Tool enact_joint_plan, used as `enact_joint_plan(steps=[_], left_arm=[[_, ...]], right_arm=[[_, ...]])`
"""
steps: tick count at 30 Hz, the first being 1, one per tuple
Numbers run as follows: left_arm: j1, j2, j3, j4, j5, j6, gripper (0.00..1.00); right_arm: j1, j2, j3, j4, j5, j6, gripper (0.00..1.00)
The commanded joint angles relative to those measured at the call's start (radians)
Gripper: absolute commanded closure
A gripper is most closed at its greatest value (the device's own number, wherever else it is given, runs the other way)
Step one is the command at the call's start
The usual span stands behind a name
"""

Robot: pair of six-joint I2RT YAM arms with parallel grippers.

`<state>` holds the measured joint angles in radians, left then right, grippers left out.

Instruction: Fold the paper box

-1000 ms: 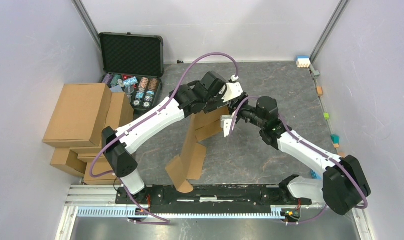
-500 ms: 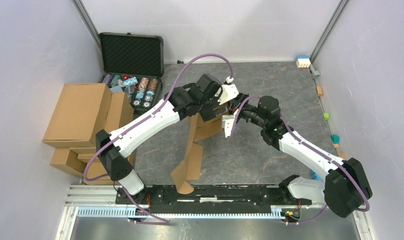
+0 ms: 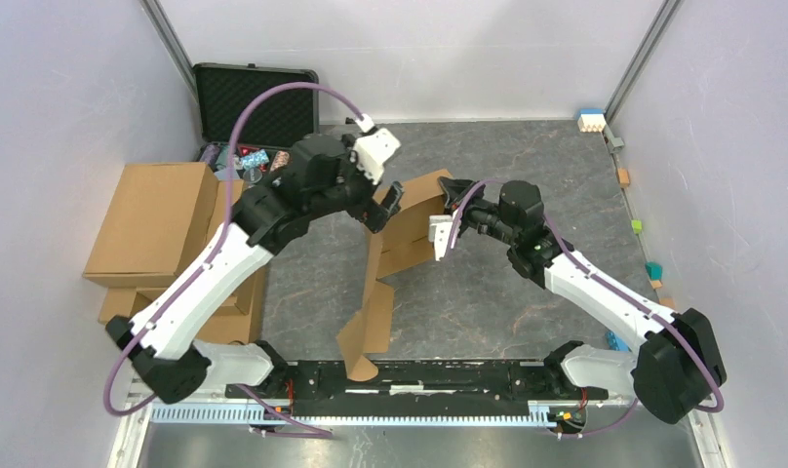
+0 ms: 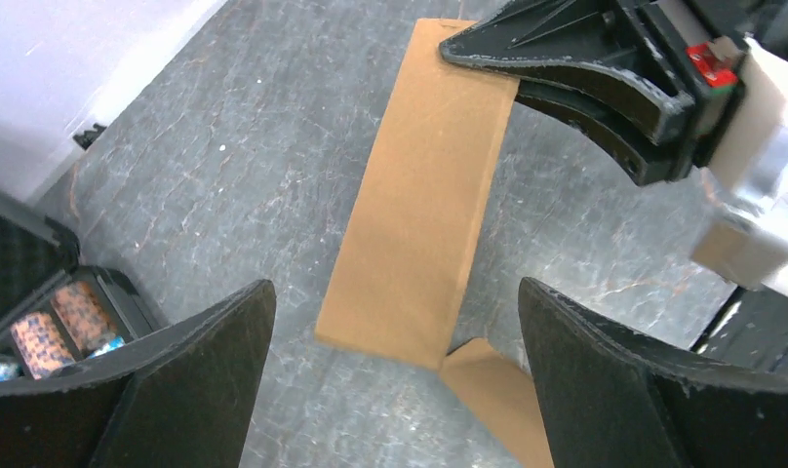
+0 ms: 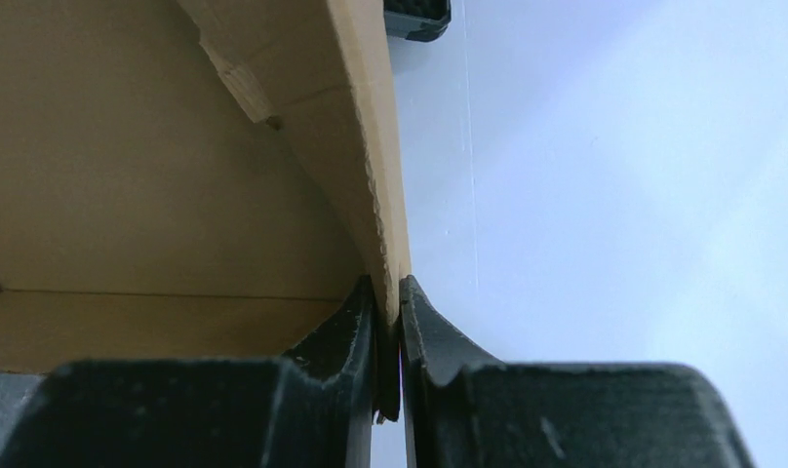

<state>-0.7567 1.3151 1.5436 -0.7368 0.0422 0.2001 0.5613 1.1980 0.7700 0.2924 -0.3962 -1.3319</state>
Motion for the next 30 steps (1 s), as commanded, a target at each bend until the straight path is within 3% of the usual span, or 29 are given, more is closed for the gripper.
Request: enact_joint_plan(steps=[1,5,8,12,16,19,24,30], left_arm=[[0.034,-0.150,-0.070,0.113,0.014,-0.190,0.00],[0.119,-0.251,-0.087,0.074,-0.077,-0.341,0.00],[0.204,-0.293,-0.088,0.051,-0.065,-0.409,0.00],[0.328,-0.305,-0.068,0.019,0.021,-0.484,0.00],[0.442,-0.296,-0.074,0.006,0.129,-0.554,0.00],[0.522,-0.290,-0.110,0.022,0.199,-0.614,0.00],[0.592,-0.282,-0.180,0.012,0.253,-0.697,0.00],[0.621,-0.321,-0.259,-0.063,0.167,-0.760,0.00]], right_arm=[[0.016,0.015,0.123,-0.136,0.055,0.174,1.00],[0.025,0.076,0.273,-0.322,0.149,0.315,1.00],[0.025,0.105,0.344,-0.403,0.208,0.418,1.00],[0.026,0.106,0.369,-0.454,0.312,0.577,1.00],[0.025,0.131,0.411,-0.575,0.565,0.819,1.00],[0.002,0.144,0.398,-0.671,0.644,1.041,1.00],[-0.084,0.139,0.256,-0.705,0.526,1.475,1.00],[-0.115,0.098,-0.021,-0.631,0.426,1.759,1.00]])
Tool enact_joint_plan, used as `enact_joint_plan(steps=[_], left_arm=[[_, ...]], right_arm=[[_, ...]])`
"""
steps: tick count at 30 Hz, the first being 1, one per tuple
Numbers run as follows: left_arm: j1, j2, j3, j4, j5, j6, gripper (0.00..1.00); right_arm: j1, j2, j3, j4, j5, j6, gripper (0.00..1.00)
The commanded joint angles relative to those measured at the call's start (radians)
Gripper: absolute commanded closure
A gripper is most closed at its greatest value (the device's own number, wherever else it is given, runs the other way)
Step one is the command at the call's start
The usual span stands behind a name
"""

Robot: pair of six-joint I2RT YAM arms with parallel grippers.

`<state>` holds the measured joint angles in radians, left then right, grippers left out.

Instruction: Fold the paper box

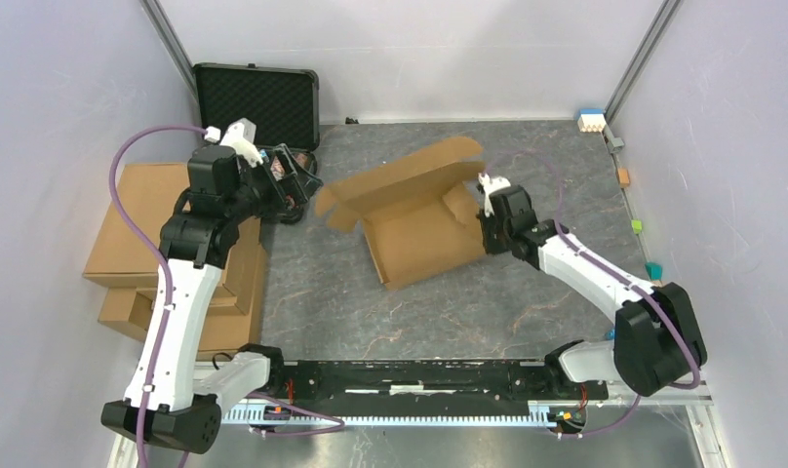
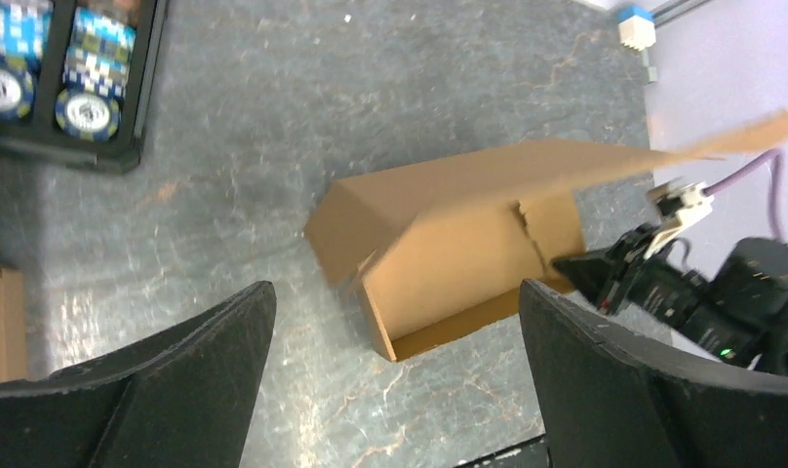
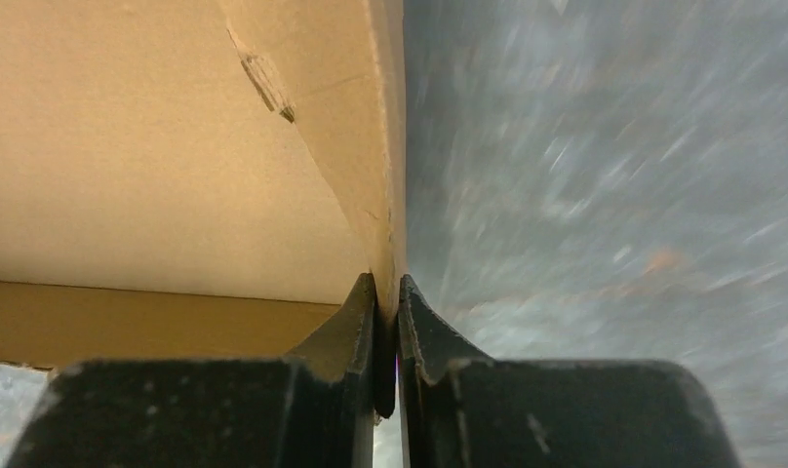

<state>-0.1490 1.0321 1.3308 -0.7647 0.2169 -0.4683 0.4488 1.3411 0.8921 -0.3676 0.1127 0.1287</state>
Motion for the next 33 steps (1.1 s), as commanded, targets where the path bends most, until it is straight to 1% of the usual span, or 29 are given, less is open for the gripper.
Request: enact_joint_plan(steps=[1,3,5,7,9,10,11,12,13,16,18,19,21,25,27,29,32,33], left_arm=[[0.014,-0.051,-0.072,-0.032,0.007,-0.090,0.00],[0.014,-0.076,-0.125,-0.029,0.018,-0.104,0.00],[0.013,-0.107,-0.184,-0.020,0.027,-0.120,0.00],[0.014,-0.143,-0.254,-0.001,0.060,-0.127,0.00],[0.012,-0.177,-0.342,0.048,0.126,-0.143,0.00],[0.007,-0.186,-0.381,0.074,0.152,-0.154,0.03],[-0.009,-0.188,-0.416,0.085,0.155,-0.159,0.09],[-0.042,-0.184,-0.443,0.096,0.135,-0.162,0.12],[-0.100,-0.178,-0.460,0.102,0.074,-0.168,0.13],[-0.351,-0.121,-0.479,0.146,-0.175,-0.212,0.09],[-0.456,-0.054,-0.473,0.190,-0.275,-0.237,0.06],[-0.475,-0.016,-0.473,0.217,-0.301,-0.240,0.06],[-0.480,0.055,-0.479,0.265,-0.327,-0.237,0.04],[-0.480,0.211,-0.475,0.373,-0.333,-0.217,0.05],[-0.478,0.278,-0.452,0.389,-0.351,-0.207,0.06],[-0.468,0.332,-0.444,0.425,-0.337,-0.198,0.10],[-0.442,0.402,-0.453,0.504,-0.275,-0.201,0.22],[-0.441,0.421,-0.451,0.511,-0.276,-0.201,0.26]], right_arm=[[-0.003,-0.069,-0.186,0.051,-0.081,0.328,1.00],[-0.012,-0.118,-0.262,0.062,-0.075,0.409,1.00],[-0.033,-0.146,-0.307,0.057,-0.109,0.470,1.00],[-0.038,-0.152,-0.325,0.035,-0.141,0.493,1.00],[-0.037,-0.153,-0.335,0.023,-0.148,0.496,1.00],[-0.036,-0.155,-0.334,0.011,-0.140,0.502,1.00],[-0.038,-0.159,-0.338,0.002,-0.131,0.512,1.00],[-0.036,-0.165,-0.346,0.001,-0.129,0.527,1.00],[-0.036,-0.174,-0.355,0.007,-0.132,0.533,1.00],[-0.029,-0.209,-0.379,0.032,-0.119,0.550,1.00],[-0.024,-0.218,-0.380,0.037,-0.095,0.543,1.00],[-0.023,-0.216,-0.373,0.030,-0.085,0.539,1.00],[-0.019,-0.203,-0.366,0.022,-0.081,0.521,1.00],[-0.006,-0.188,-0.364,0.015,-0.073,0.487,1.00],[-0.001,-0.187,-0.366,0.015,-0.066,0.474,1.00],[0.004,-0.188,-0.364,0.014,-0.067,0.457,1.00],[0.008,-0.200,-0.373,0.020,-0.069,0.438,1.00],[0.008,-0.204,-0.373,0.021,-0.068,0.430,1.00]])
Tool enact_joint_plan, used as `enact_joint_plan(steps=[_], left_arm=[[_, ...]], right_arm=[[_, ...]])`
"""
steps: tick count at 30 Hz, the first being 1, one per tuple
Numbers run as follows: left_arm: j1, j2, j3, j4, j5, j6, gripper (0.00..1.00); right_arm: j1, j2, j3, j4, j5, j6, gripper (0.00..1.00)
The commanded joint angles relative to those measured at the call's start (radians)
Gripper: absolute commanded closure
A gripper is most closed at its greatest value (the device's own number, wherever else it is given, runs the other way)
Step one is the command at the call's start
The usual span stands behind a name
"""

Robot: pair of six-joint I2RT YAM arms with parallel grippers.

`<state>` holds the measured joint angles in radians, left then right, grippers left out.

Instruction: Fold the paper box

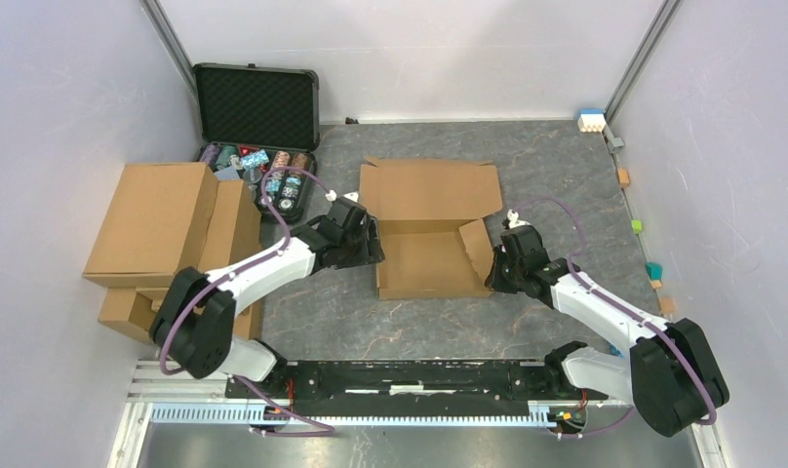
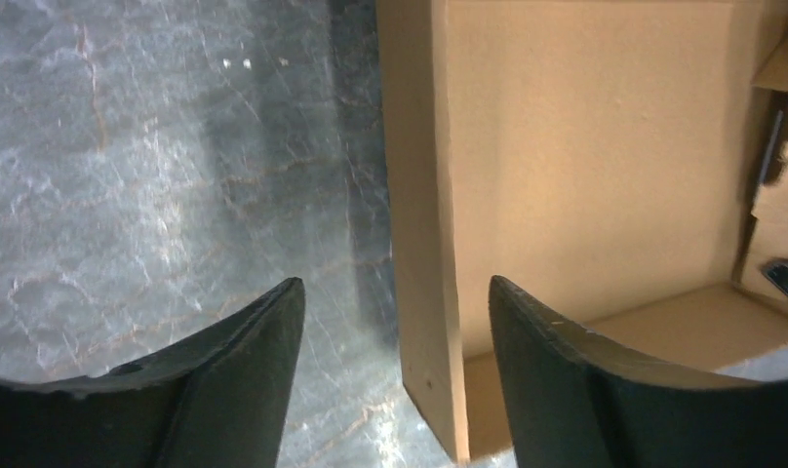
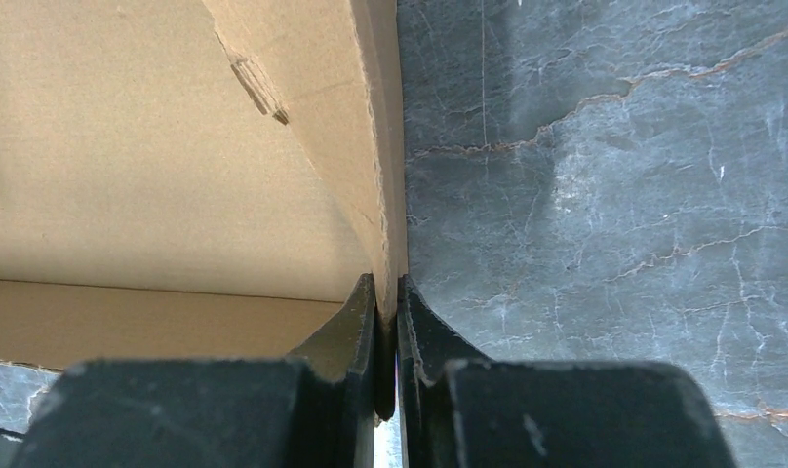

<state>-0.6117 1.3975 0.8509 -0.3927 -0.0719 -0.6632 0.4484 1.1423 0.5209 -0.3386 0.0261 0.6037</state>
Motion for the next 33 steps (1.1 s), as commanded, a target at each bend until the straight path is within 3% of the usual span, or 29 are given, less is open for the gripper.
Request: enact_joint_plan(steps=[1,3,5,7,9,10,14,20,25,33], left_arm=[[0.021,0.076,0.031,0.142,0.003,-0.004,0.29],[0.022,0.099,0.012,0.175,0.006,-0.006,0.35],[0.021,0.113,-0.012,0.227,0.041,-0.006,0.47],[0.020,0.124,-0.016,0.244,0.063,0.013,0.74],[0.012,0.126,-0.013,0.233,0.055,0.036,0.95],[0.007,0.124,-0.007,0.218,0.042,0.054,0.98],[-0.011,0.095,0.016,0.127,-0.037,0.112,0.98],[-0.036,0.049,0.006,0.067,-0.087,0.127,0.98],[-0.047,0.032,-0.011,0.060,-0.094,0.115,0.98],[-0.058,0.026,-0.018,0.058,-0.113,0.114,0.98]], right_arm=[[0.009,-0.006,0.000,-0.012,0.024,-0.054,0.99],[0.009,-0.003,0.010,-0.018,0.035,-0.078,0.97],[0.009,0.005,0.018,-0.011,0.042,-0.110,0.93],[0.009,0.024,0.033,0.003,0.019,-0.165,0.89],[0.007,0.054,0.057,0.009,-0.037,-0.248,0.82],[0.008,0.068,0.070,0.009,-0.071,-0.270,0.80],[0.008,0.082,0.072,0.051,-0.129,-0.309,0.66],[0.002,0.074,0.085,0.082,-0.139,-0.310,0.34],[-0.027,0.071,0.093,0.095,-0.157,-0.313,0.23],[-0.088,0.090,0.117,0.161,-0.258,-0.275,0.19]])
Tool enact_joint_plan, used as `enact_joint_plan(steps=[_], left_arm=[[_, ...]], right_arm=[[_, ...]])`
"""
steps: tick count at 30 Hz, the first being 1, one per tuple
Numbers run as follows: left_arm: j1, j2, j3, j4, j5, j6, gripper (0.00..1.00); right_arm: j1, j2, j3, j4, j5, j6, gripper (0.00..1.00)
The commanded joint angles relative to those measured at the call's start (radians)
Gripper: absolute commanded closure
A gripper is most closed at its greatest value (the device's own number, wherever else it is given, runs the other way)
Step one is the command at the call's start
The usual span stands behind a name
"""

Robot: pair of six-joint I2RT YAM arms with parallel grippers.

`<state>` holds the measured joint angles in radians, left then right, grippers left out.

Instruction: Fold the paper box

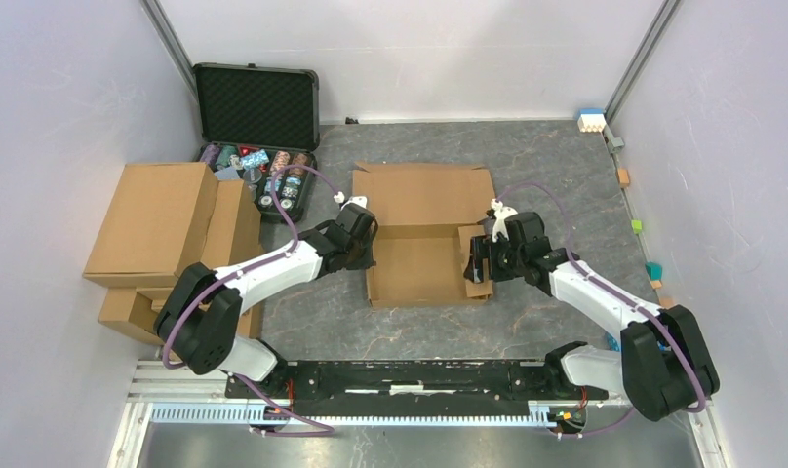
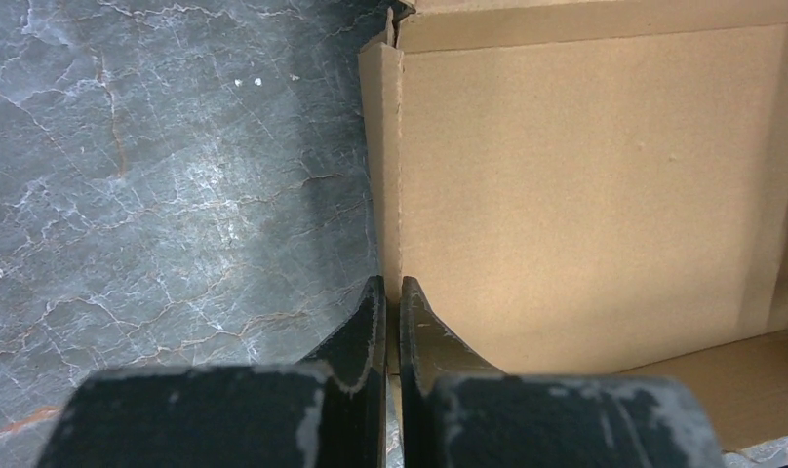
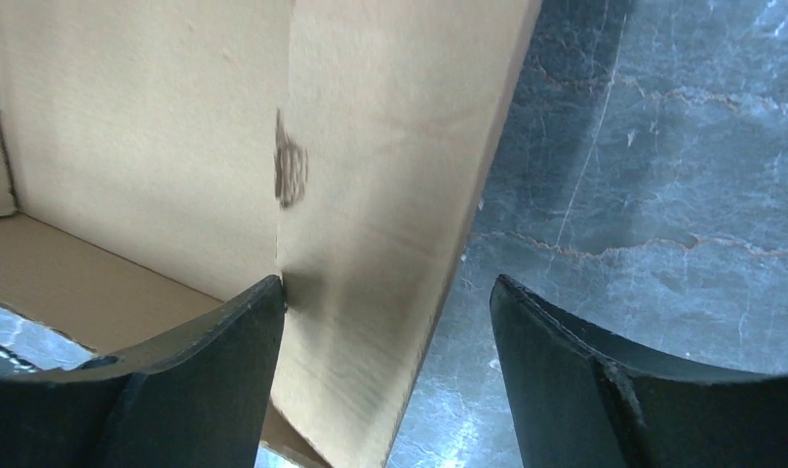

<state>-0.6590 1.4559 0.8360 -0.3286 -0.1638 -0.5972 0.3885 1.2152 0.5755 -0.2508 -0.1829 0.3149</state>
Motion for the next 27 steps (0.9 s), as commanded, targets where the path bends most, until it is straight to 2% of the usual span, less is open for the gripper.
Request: enact_joint_plan(steps=[1,5,10,18,25,27], left_arm=[[-0.010,-0.031,-0.004,-0.007,-0.022,0.048,0.98],[-0.010,-0.032,-0.007,-0.010,-0.022,0.046,0.98],[-0.012,-0.039,-0.008,-0.010,-0.024,0.043,0.98],[-0.011,-0.048,-0.012,-0.010,-0.022,0.037,0.98],[-0.014,-0.056,-0.012,-0.009,-0.020,0.025,0.98],[-0.014,-0.061,-0.015,-0.009,-0.020,0.016,0.98]], right_arm=[[-0.035,0.028,0.070,0.080,-0.079,0.016,0.18],[-0.077,0.059,0.087,0.113,-0.175,0.045,0.12],[-0.126,0.060,0.073,0.156,-0.193,0.087,0.08],[-0.116,0.129,0.072,0.199,-0.182,0.143,0.21],[-0.013,0.192,0.112,0.161,-0.073,0.147,0.30],[0.008,0.195,0.117,0.151,-0.021,0.149,0.37]])
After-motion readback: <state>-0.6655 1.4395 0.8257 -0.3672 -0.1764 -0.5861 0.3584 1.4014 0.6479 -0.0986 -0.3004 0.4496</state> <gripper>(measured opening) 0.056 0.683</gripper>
